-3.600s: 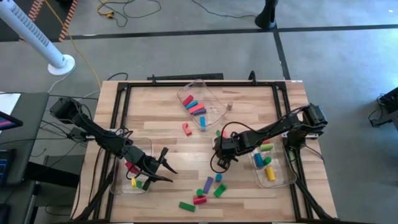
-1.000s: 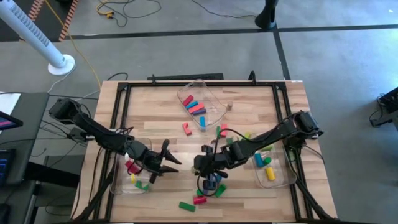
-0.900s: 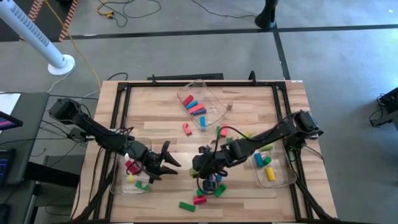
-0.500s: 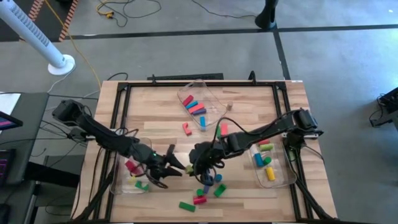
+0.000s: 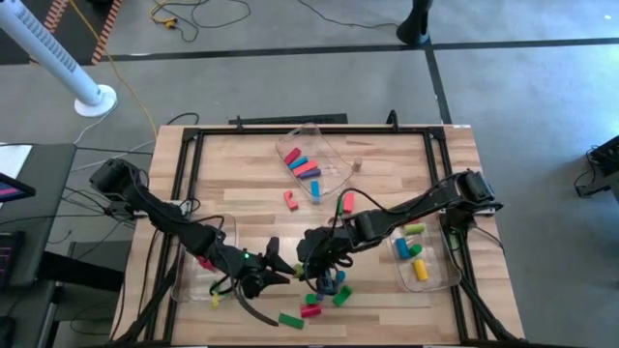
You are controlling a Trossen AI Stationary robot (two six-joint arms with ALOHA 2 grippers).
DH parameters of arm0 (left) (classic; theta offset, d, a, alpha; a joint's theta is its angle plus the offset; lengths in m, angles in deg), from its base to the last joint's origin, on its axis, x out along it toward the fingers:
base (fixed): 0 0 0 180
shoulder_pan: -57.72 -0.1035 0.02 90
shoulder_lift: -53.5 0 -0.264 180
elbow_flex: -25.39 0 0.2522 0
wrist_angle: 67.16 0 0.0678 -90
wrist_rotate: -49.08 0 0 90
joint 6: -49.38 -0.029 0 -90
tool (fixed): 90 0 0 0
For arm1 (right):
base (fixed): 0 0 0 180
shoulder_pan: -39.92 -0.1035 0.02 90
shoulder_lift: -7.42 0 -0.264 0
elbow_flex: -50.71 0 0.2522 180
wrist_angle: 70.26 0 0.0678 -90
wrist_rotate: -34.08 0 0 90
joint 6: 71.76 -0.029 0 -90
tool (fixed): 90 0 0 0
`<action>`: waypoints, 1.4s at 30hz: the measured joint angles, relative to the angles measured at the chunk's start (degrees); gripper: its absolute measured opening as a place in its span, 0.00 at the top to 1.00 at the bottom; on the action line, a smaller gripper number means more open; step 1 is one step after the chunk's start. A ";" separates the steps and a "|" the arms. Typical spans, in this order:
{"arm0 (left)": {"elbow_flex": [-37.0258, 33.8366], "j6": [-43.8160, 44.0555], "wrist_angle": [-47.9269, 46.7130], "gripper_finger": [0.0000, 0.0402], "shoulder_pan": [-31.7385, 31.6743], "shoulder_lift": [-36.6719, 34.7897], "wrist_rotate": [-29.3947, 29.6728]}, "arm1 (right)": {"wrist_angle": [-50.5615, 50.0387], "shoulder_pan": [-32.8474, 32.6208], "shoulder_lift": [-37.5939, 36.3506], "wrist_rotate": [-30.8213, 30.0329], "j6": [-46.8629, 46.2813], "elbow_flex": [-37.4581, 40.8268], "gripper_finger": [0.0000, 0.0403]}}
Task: Sort blocks by size
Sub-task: Put the light green arc block into the left transparent bin
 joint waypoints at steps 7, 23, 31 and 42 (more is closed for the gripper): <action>0.07 -1.65 -0.80 0.63 -0.08 0.52 0.14 | 0.91 0.40 0.00 0.07 -0.01 0.03 0.78; 0.04 -0.99 2.09 0.47 -0.06 0.57 0.08 | 1.97 1.25 0.04 -0.44 -0.11 0.09 0.78; 0.04 -2.20 2.53 0.47 -0.29 0.57 0.07 | 1.75 1.07 0.04 -0.39 -0.45 0.07 0.78; 0.04 -2.30 1.58 0.47 -1.52 0.57 0.13 | 3.84 1.25 0.04 -0.15 -0.52 0.07 0.78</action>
